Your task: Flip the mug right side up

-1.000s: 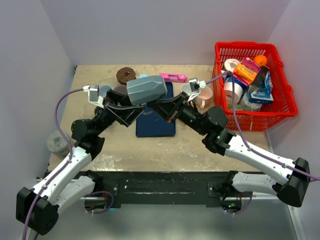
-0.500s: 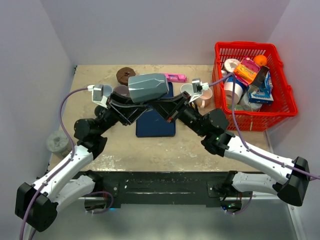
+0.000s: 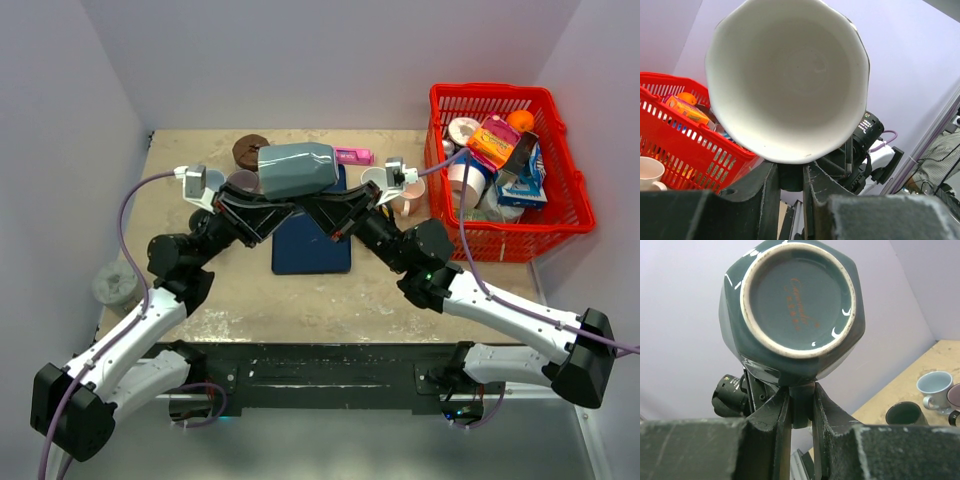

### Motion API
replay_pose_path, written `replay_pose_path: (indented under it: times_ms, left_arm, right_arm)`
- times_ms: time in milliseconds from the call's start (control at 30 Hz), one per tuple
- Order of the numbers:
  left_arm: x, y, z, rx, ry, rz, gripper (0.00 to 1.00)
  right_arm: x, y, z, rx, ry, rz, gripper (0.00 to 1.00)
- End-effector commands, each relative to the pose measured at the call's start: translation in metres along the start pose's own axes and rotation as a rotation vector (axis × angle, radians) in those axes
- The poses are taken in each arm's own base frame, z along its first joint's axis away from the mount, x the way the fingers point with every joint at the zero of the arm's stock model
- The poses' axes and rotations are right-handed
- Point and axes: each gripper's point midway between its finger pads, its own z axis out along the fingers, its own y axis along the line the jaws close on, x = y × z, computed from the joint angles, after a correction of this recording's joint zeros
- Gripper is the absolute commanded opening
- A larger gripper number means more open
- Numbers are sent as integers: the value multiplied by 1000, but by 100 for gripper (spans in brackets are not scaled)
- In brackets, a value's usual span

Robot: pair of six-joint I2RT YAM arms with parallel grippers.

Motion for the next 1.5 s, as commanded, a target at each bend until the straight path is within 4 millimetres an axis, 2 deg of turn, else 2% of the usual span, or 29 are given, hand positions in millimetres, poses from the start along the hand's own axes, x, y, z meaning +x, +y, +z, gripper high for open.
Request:
replay_pose_path:
  times_ms: [0, 67, 100, 200, 233, 333, 400, 500, 533, 567, 633, 700, 733, 800, 900, 1067, 1267, 1467]
  left_arm:
    - [-8, 3, 9, -21, -5, 46, 0]
    - [-9, 10, 9, -60, -3, 64, 0]
    - [-11, 10, 8, -72, -4, 75, 0]
    - [-15, 21, 7, -148, 4, 117, 0]
    - [-14, 26, 8, -190, 29, 113, 0]
    - [-15, 40, 5, -283, 68, 168, 0]
    - [-22, 47, 0, -343, 56, 215, 0]
    - [-25, 61, -11, -454, 78, 262, 0]
    - [-24, 67, -16, -495, 98, 265, 0]
    - [-27, 73, -20, -540, 97, 295, 0]
    - [-27, 84, -30, -623, 130, 310, 0]
    - [-29, 100, -40, -726, 160, 342, 0]
    - [-20, 110, -52, -788, 212, 334, 0]
    - [-16, 131, -65, -892, 258, 354, 0]
    - [2, 159, -95, -1046, 345, 348, 0]
    - [24, 201, -137, -1278, 456, 352, 0]
    - [43, 235, -166, -1420, 546, 378, 0]
    - [50, 256, -176, -1500, 567, 380, 0]
  right_arm:
    - [-30, 41, 0, -130, -96, 4, 0]
    - [-28, 34, -1, -95, -89, -8, 0]
    - [-29, 32, -2, -81, -89, -14, 18]
    - [-26, 20, -2, -15, -65, -50, 56]
    - [-17, 11, -2, 21, -27, -68, 73]
    - [-7, -8, -4, 112, 23, -97, 82]
    - [-2, -17, -7, 156, 45, -104, 84]
    - [4, -38, -18, 260, 74, -115, 86]
    - [11, -49, -25, 312, 102, -111, 86]
    - [8, -54, -29, 348, 88, -111, 87]
    - [13, -68, -41, 417, 104, -95, 87]
    - [6, -77, -51, 485, 72, -98, 87]
    - [8, -85, -58, 527, 84, -102, 87]
    - [-1, -90, -65, 575, 58, -110, 87]
    - [-5, -97, -74, 629, 54, -131, 87]
    - [-2, -105, -81, 669, 68, -144, 87]
    - [6, -112, -86, 701, 90, -138, 86]
    - [9, -116, -89, 712, 97, -141, 86]
